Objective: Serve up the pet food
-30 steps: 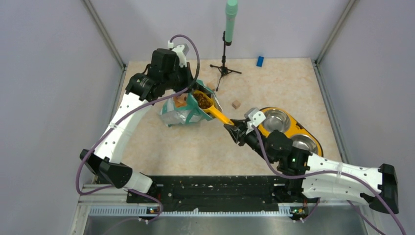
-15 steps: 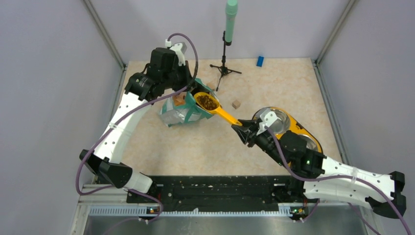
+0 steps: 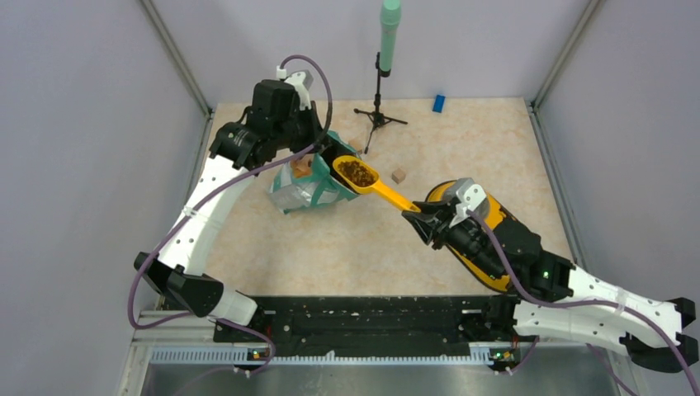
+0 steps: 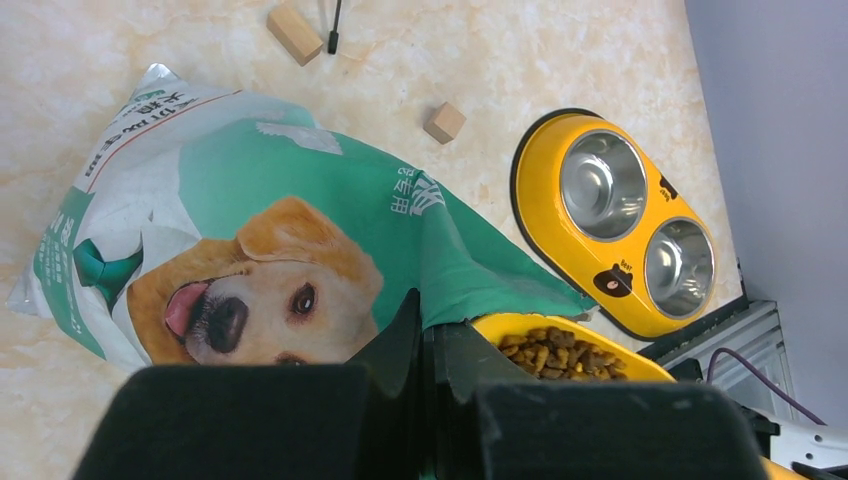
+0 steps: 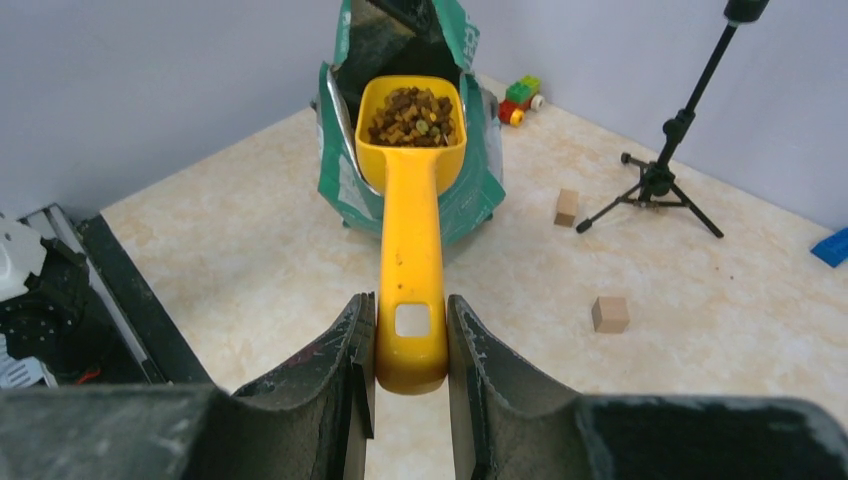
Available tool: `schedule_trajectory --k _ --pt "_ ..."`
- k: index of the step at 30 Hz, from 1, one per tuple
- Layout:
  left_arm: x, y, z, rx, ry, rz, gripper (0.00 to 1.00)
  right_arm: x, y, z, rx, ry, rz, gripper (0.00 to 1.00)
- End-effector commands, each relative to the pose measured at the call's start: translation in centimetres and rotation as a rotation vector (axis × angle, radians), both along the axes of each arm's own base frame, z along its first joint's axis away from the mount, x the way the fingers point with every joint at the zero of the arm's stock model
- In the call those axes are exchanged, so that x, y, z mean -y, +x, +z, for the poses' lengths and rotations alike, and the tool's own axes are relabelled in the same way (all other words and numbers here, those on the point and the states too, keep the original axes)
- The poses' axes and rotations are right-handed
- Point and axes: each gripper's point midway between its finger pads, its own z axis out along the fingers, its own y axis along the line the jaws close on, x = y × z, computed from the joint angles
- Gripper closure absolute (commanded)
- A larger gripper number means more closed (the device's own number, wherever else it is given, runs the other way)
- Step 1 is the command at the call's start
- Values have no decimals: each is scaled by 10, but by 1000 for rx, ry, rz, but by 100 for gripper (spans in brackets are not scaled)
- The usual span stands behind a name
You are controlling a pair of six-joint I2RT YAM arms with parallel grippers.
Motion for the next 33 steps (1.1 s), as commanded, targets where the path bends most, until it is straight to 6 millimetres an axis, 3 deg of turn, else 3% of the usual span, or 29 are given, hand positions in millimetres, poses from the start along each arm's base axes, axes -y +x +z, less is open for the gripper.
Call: schedule_trajectory --k 1,15,22,33 --pt "0 19 61 194 -101 33 100 12 -7 37 22 66 3 100" --pt "-4 34 63 201 -98 71 100 13 -15 59 21 57 49 100" --pt "-7 54 54 175 -90 89 100 20 -18 65 12 72 45 100" --pt "-11 65 55 177 -91 82 100 38 -10 78 22 104 -34 100"
